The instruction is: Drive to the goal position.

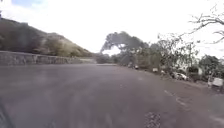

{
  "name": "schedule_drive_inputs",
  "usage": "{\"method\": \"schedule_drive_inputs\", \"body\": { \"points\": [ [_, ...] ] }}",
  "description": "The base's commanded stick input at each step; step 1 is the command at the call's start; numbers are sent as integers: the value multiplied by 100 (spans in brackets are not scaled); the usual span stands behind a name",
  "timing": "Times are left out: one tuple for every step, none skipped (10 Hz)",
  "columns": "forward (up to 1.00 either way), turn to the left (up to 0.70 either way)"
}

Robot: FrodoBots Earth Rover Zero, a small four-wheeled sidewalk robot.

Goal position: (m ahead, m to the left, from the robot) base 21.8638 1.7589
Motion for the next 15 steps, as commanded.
{"method": "schedule_drive_inputs", "body": {
  "points": [
    [100, 0],
    [100, 0],
    [100, 0],
    [100, 0],
    [100, 0],
    [100, 0],
    [100, 0],
    [100, 0],
    [100, 0],
    [100, 0],
    [100, 0],
    [100, 0],
    [100, 0],
    [100, 0],
    [100, 0]
  ]
}}
